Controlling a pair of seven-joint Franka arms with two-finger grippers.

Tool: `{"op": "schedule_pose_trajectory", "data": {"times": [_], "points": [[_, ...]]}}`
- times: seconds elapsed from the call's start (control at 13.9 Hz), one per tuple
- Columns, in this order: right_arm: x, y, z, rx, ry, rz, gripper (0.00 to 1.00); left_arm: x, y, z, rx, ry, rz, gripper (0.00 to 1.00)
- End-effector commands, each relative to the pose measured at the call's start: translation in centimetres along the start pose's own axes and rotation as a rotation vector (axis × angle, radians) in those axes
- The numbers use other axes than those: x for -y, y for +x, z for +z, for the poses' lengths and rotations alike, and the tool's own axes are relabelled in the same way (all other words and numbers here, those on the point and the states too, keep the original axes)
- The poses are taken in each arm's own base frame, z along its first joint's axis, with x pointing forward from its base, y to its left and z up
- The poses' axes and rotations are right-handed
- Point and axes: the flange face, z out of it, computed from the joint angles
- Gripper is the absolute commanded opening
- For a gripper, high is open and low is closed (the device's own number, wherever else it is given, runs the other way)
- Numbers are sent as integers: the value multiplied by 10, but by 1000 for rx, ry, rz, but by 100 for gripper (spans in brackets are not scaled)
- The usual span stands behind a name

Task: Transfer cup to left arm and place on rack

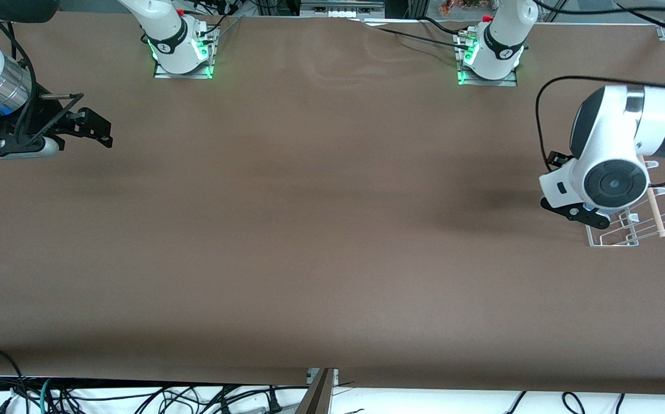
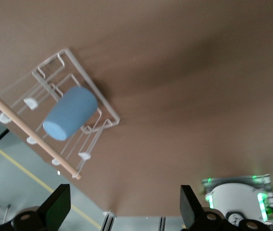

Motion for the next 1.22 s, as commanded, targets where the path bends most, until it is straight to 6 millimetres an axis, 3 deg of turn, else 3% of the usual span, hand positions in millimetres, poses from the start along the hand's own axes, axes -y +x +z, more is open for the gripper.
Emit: {"op": "schedule_pose_trajectory", "data": {"times": [0.0, 0.14, 0.29, 0.43, 0.57, 0.86, 0.93, 1.15], "points": [[0, 1, -6, 2, -7, -14, 99, -18, 0, -53, -120, -30, 1, 100], [0, 1, -6, 2, -7, -16, 99, -19, 0, -59, -187, -128, 8, 100], [0, 1, -5, 5, -7, -14, 99, 10, -2, -43, -201, -178, -34, 100], [0, 1, -6, 3, -8, -14, 99, 20, -5, -37, -268, -233, -42, 100], [0, 1, -6, 3, -8, -14, 99, 32, -26, -42, -308, -229, -94, 100], [0, 1, -6, 3, -8, -14, 99, 74, -96, -29, -400, -235, -238, 100], [0, 1, -6, 2, -8, -14, 99, 82, -106, -26, -430, -253, -271, 100], [0, 1, -5, 5, -8, -14, 99, 76, -110, -34, -448, -296, -395, 100]]}}
